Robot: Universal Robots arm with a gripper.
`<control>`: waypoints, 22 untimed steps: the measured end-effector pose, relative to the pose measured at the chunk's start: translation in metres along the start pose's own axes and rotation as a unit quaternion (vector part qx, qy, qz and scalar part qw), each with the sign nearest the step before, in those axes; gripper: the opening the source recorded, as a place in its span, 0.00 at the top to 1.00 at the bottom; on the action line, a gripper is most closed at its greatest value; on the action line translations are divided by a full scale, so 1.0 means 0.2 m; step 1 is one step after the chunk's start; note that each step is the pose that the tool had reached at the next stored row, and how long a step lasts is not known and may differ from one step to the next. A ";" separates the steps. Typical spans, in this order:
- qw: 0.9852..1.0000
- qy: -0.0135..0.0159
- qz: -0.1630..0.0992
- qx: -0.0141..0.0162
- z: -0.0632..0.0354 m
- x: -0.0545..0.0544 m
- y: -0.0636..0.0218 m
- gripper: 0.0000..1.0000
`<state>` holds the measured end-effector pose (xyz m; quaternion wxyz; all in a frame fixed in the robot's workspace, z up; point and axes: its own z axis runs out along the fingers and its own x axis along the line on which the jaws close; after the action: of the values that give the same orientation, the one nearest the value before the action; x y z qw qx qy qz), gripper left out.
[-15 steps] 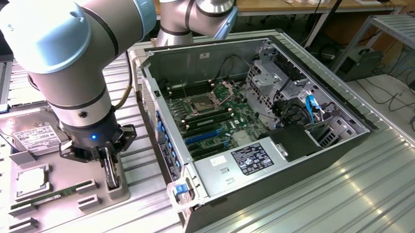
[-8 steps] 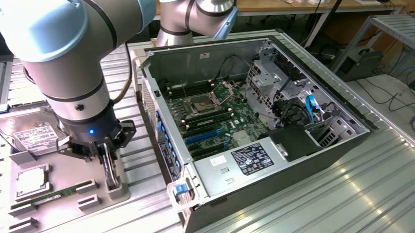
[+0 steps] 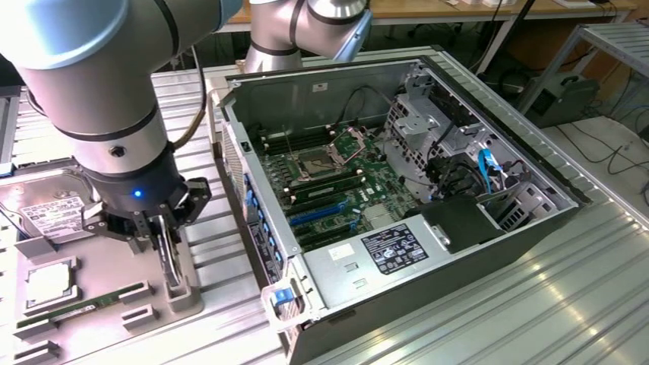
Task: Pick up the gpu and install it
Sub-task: 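Pick up the gpu and move the gpu toward the slot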
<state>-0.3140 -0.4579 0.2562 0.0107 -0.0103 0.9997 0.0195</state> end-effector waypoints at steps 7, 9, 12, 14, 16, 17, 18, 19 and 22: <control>1.000 0.000 0.000 0.000 -0.082 0.00 0.003 0.72; 1.000 0.000 0.000 0.000 -0.120 0.00 0.005 0.72; 1.000 0.000 0.000 0.000 -0.162 0.00 0.006 0.72; 1.000 0.000 0.000 0.000 -0.184 0.00 0.007 0.72; 1.000 0.000 0.000 0.000 -0.213 0.00 0.007 0.72; 1.000 0.000 0.000 0.000 -0.226 0.00 0.007 0.72; 1.000 0.000 0.000 0.000 -0.242 -0.01 0.008 0.72; 1.000 0.000 0.000 0.000 -0.262 -0.01 0.009 0.72; 1.000 0.000 0.000 0.000 -0.326 -0.01 0.011 0.72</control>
<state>-0.3140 -0.4582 0.3214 0.0107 -0.0102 0.9997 0.0195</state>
